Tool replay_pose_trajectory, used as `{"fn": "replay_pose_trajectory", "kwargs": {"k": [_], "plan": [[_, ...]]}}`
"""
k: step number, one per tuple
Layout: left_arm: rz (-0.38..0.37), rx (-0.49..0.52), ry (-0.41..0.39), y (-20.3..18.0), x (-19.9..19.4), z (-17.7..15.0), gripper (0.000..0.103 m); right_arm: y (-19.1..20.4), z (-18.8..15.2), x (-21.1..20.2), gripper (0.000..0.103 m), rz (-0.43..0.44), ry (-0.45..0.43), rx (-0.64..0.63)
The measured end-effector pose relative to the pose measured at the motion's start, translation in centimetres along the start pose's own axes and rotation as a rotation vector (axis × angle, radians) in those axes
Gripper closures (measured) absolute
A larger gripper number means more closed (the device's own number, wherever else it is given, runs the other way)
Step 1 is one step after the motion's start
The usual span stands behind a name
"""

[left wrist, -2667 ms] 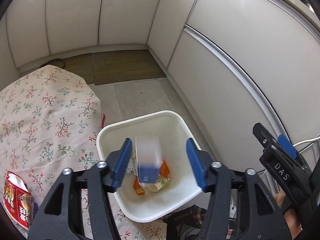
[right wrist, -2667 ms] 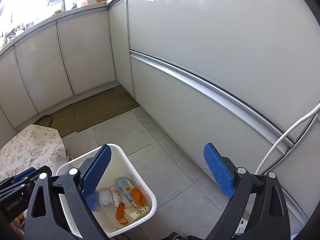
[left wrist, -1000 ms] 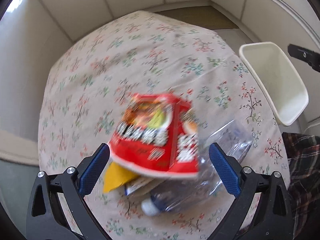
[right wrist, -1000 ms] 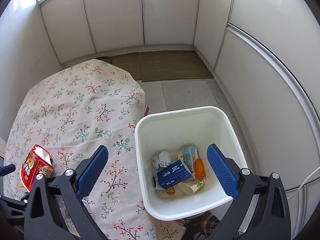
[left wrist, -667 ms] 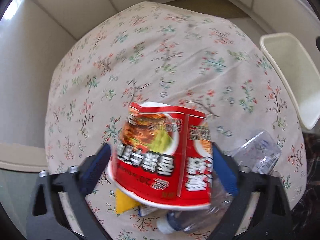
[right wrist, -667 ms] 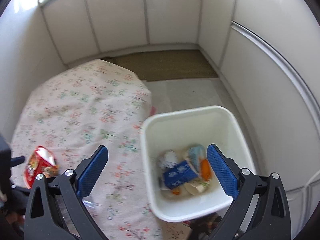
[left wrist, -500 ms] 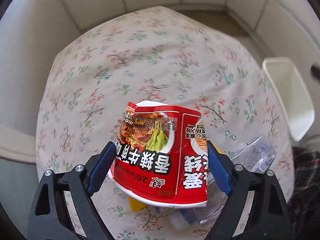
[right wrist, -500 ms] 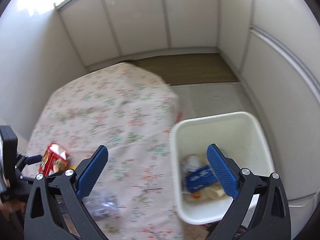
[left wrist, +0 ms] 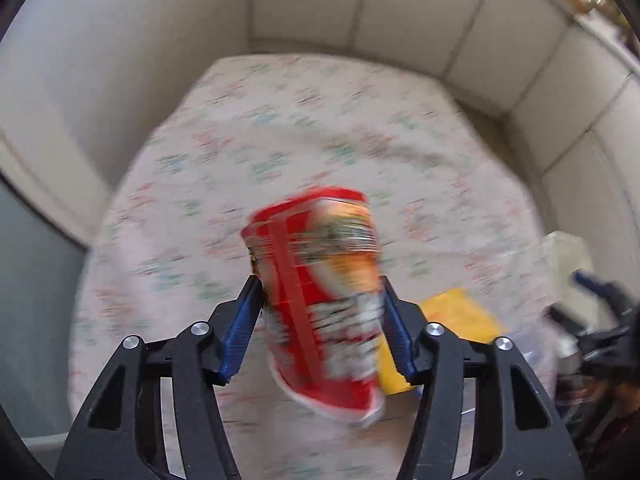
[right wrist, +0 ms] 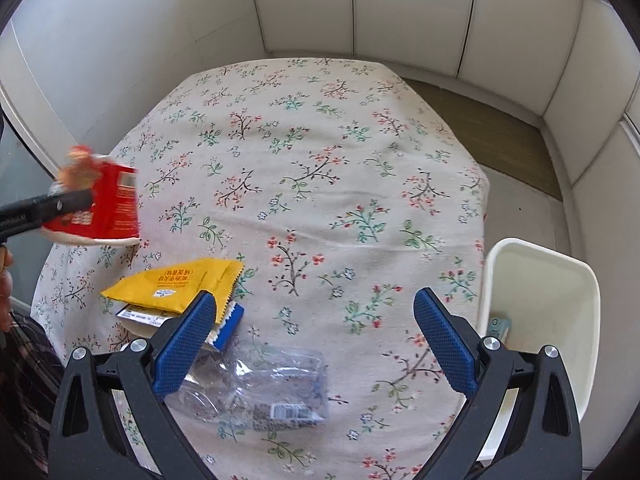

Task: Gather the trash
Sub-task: 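Grasp the red noodle cup with the left gripper while the right gripper grasps the yellow packet, then carry the red cup and yellow packet with both grippers over the white bin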

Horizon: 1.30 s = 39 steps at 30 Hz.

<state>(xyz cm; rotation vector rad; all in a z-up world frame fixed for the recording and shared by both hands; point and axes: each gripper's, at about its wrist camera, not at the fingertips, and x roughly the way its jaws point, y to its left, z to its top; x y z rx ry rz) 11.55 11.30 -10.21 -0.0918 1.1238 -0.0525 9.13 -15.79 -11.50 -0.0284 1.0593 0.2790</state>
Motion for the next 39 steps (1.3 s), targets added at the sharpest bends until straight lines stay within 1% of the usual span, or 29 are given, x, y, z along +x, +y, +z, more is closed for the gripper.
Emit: {"fn": "replay_pose_trajectory", "kwargs": {"k": [1,2,4,5,6,7,8,11,15,17,21,23,24,26,27,28,29,31,32,34,39], "plan": [[-0.008,-0.017,0.013,0.9,0.4,-0.2,0.049,0.2,0.1,0.2,0.007,0.008,0.0,0.001],[-0.035,-0.054,0.025,1.9,0.7,-0.3,0.051,0.4,0.2,0.3,0.007,0.019,0.001,0.003],[-0.076,-0.107,0.034,3.2,1.4,-0.3,0.059,0.6,0.6,0.8,0.007,0.05,0.008,0.006],[-0.113,-0.133,0.046,3.6,1.9,-0.2,0.066,0.8,0.7,1.0,0.007,0.063,0.012,0.007],[-0.139,-0.141,0.056,3.7,2.3,-0.1,0.071,1.1,0.8,1.3,0.007,0.079,0.022,0.01],[-0.157,-0.14,0.062,3.4,2.6,-0.2,0.073,1.3,0.9,1.7,0.007,0.094,0.034,0.014],[-0.168,-0.125,0.06,3.1,2.8,-0.2,0.074,1.5,1.0,2.1,0.007,0.117,0.054,0.022],[-0.177,-0.097,0.018,2.5,2.4,-0.3,0.075,1.7,1.2,3.3,0.007,0.177,0.118,0.056],[-0.2,-0.109,-0.062,3.0,1.4,0.1,0.075,1.9,1.5,5.2,0.007,0.273,0.189,0.113],[-0.22,-0.131,-0.101,3.5,0.8,0.4,0.075,2.2,1.5,6.3,0.008,0.322,0.231,0.127],[-0.253,-0.172,-0.105,4.3,0.8,0.7,0.075,2.9,1.2,8.2,0.022,0.404,0.309,0.155],[-0.262,-0.169,-0.1,4.2,0.9,0.7,0.075,3.3,1.0,9.3,0.026,0.42,0.343,0.162],[-0.265,-0.163,-0.101,4.1,0.9,0.6,0.075,3.4,1.0,9.7,0.031,0.417,0.351,0.159],[-0.273,-0.15,-0.101,3.9,0.9,0.6,0.075,3.7,1.1,9.8,0.036,0.411,0.328,0.159],[-0.276,-0.147,-0.098,3.9,1.0,0.6,0.075,3.7,1.3,9.8,0.051,0.423,0.32,0.168],[-0.276,-0.147,-0.096,3.9,1.1,0.6,0.075,3.7,1.4,10.0,0.07,0.448,0.321,0.181],[-0.275,-0.148,-0.094,3.9,1.1,0.6,0.075,3.8,1.4,10.2,0.075,0.463,0.325,0.193],[-0.275,-0.149,-0.091,3.9,1.2,0.6,0.075,4.0,1.4,10.2,0.086,0.446,0.323,0.178],[-0.275,-0.149,-0.09,3.9,1.3,0.6,0.075,4.2,1.4,10.1,0.086,0.437,0.321,0.166],[-0.276,-0.151,-0.092,4.1,1.4,0.8,0.075,4.5,1.6,9.6,0.087,0.421,0.291,0.152],[-0.272,-0.167,-0.106,4.3,1.2,0.6,0.075,4.0,2.5,7.7,0.089,0.425,0.213,0.17]]}}
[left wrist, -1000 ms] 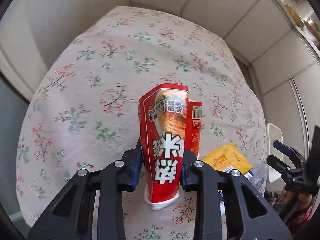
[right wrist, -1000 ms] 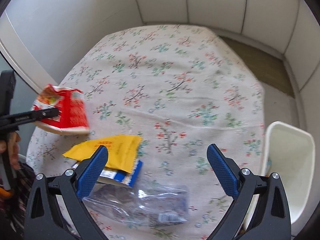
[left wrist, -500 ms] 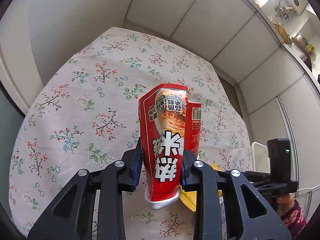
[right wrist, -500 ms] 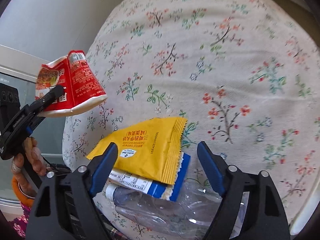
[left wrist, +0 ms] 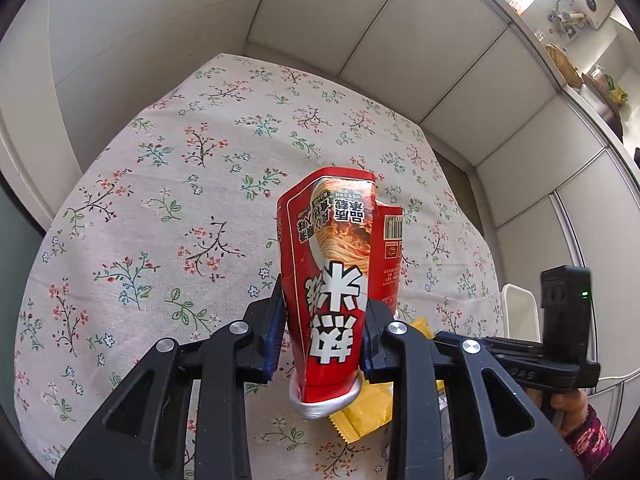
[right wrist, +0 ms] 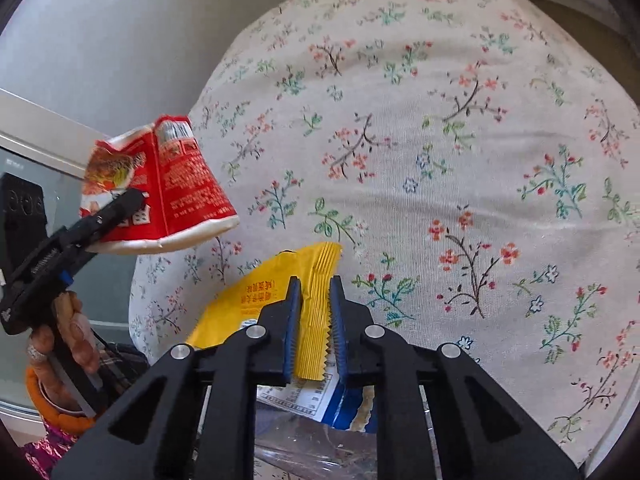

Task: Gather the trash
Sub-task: 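Carry the red cup and yellow packet with both grippers over the white bin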

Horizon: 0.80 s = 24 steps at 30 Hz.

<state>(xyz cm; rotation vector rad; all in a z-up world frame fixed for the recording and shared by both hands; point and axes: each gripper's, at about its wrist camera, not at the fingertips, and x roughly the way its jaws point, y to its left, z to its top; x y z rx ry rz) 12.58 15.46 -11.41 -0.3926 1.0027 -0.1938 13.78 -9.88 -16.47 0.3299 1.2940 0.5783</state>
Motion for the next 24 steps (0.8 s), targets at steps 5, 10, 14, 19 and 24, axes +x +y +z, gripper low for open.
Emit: {"fn": "replay_pose_trajectory", "kwargs": {"k": [5,10,14,19,24], "plan": [[0.006,-0.001,-0.034,-0.3,-0.8,-0.3,0.075,1.0,0.5,-2.8,0.089,-0.042,-0.116,-0.045],[0.018,0.03,-0.069,-1.3,-1.4,-0.6,0.075,1.4,0.7,-5.3,0.089,-0.121,-0.226,-0.07],[0.039,0.053,-0.113,-2.2,-2.2,-0.9,0.075,1.0,0.9,-7.3,0.089,-0.183,-0.312,-0.068],[0.038,0.091,-0.162,-4.2,-3.3,-1.3,0.075,0.8,0.7,-9.8,0.089,-0.248,-0.408,-0.081],[0.026,0.112,-0.181,-6.1,-3.8,-1.4,0.075,0.3,-0.1,-12.7,0.089,-0.293,-0.484,-0.096]]}}
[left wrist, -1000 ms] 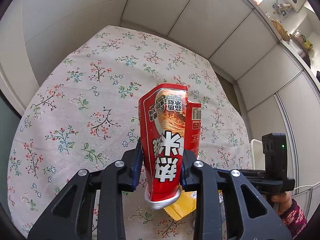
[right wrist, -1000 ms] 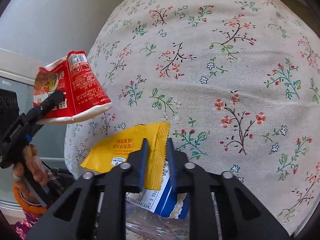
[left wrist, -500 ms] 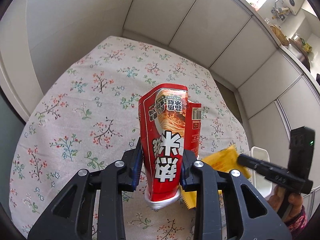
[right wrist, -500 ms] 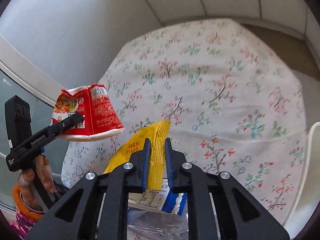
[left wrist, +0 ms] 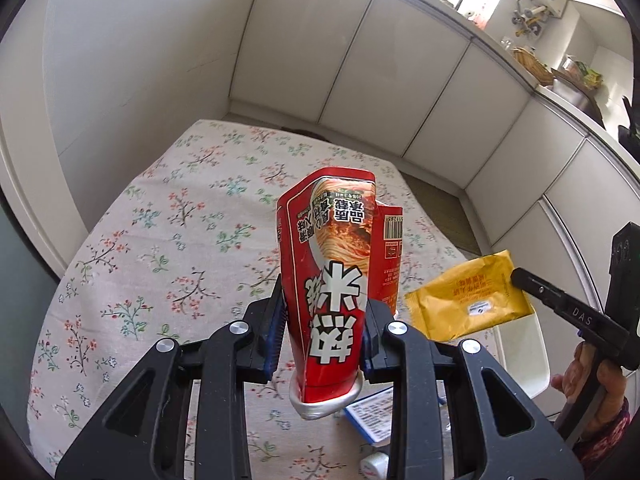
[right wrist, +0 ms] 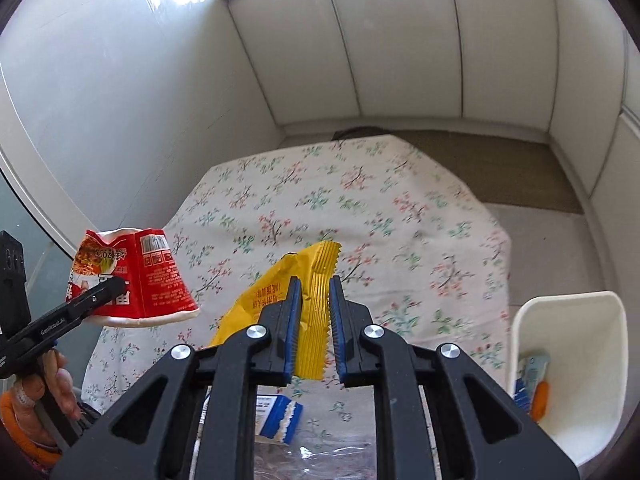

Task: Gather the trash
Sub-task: 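Carry the red cup and yellow packet with both grippers over the white bin, then open the right gripper to drop the yellow packet while the left gripper holds the red cup over the bin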

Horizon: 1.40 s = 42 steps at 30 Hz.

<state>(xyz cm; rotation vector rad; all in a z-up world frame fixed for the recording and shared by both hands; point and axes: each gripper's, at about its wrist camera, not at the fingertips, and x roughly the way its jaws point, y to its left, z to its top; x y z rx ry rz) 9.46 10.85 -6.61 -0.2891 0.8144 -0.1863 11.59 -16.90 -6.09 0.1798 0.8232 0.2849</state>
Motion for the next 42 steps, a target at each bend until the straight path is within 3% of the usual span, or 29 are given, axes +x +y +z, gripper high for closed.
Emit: {"fn": "replay_pose_trajectory", "kwargs": {"k": [9,14,24,32,33,36,42], "plan": [[-0.065,0.012,0.011,-5.0,0.7,-0.8,0.075,-5.3,-0.5,-5.7,0.089,-0.089,-0.104,0.041],[-0.119,0.059,0.026,-9.6,1.5,-1.1,0.075,-10.2,-1.8,-9.2,0.089,-0.183,-0.142,0.091],[-0.216,0.176,0.065,-18.5,3.9,-2.4,0.075,-17.5,-3.9,-13.5,0.088,-0.416,-0.173,0.139],[-0.266,0.256,0.098,-24.1,5.6,-3.5,0.075,-19.8,-4.8,-14.8,0.085,-0.51,-0.161,0.176],[-0.269,0.264,0.101,-24.7,5.8,-3.6,0.075,-20.1,-4.8,-15.0,0.081,-0.52,-0.167,0.18],[-0.282,0.288,0.107,-26.2,6.3,-3.9,0.075,-20.6,-5.0,-16.0,0.048,-0.586,-0.202,0.201],[-0.309,0.318,0.124,-29.2,7.3,-4.2,0.075,-22.5,-5.6,-18.4,0.024,-0.74,-0.259,0.255]]}}
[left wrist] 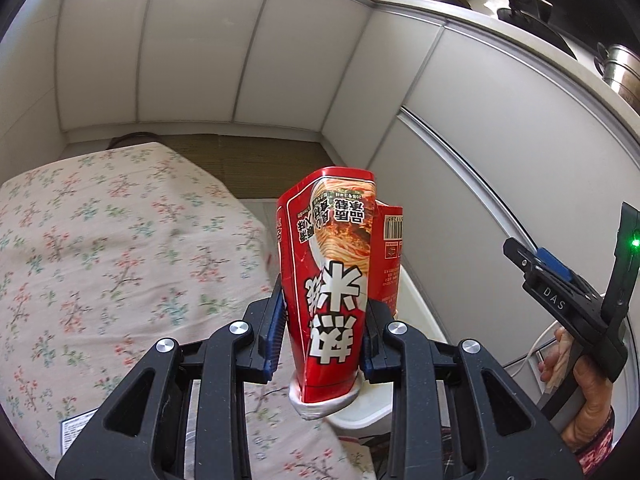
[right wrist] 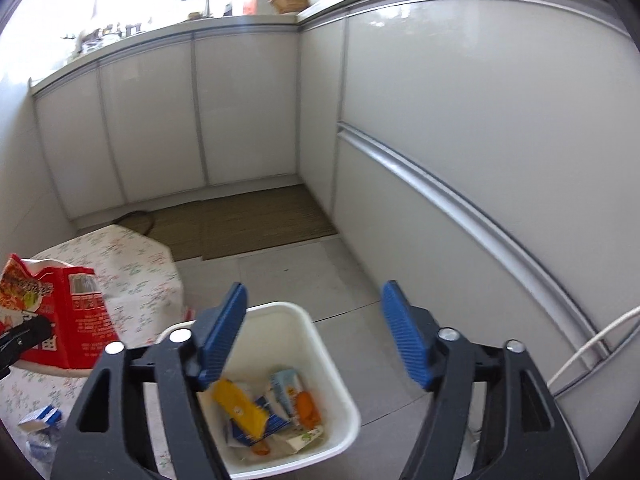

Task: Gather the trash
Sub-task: 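Open the right gripper to drop the yellow packet while the left gripper holds the red cup over the bin, then open the left gripper to drop the red cup into the bin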

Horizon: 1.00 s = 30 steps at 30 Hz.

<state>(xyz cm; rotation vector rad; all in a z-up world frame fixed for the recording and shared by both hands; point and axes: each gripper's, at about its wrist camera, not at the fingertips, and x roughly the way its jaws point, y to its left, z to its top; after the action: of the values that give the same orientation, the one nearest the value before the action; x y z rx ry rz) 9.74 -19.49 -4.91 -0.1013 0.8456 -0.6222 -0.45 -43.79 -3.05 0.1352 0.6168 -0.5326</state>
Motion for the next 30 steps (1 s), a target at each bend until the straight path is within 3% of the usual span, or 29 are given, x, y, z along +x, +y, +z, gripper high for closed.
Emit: {"fn": "replay_pose_trajectory", "kwargs": {"k": [5,10,19,25,30], "plan": [[-0.025,0.022,0.02,-2.2,1.9,0.4,0.075,-1.9,0.2,-0.2,0.012,-0.108,-0.028,0.053],[-0.044,0.044,0.039,-4.2,4.0,0.8,0.074,-3.6,0.4,-0.6,0.008,-0.191,-0.061,0.081],[-0.022,0.056,0.115,-6.9,8.6,0.6,0.073,-6.1,0.2,0.3,0.007,-0.242,-0.027,0.15],[0.013,0.056,0.157,-6.9,9.8,-0.4,0.06,-6.5,-0.1,0.8,0.007,-0.242,0.003,0.147],[0.056,0.054,0.16,-6.3,9.3,-0.7,0.037,-5.8,-0.1,0.8,0.007,-0.224,0.005,0.129]]}}
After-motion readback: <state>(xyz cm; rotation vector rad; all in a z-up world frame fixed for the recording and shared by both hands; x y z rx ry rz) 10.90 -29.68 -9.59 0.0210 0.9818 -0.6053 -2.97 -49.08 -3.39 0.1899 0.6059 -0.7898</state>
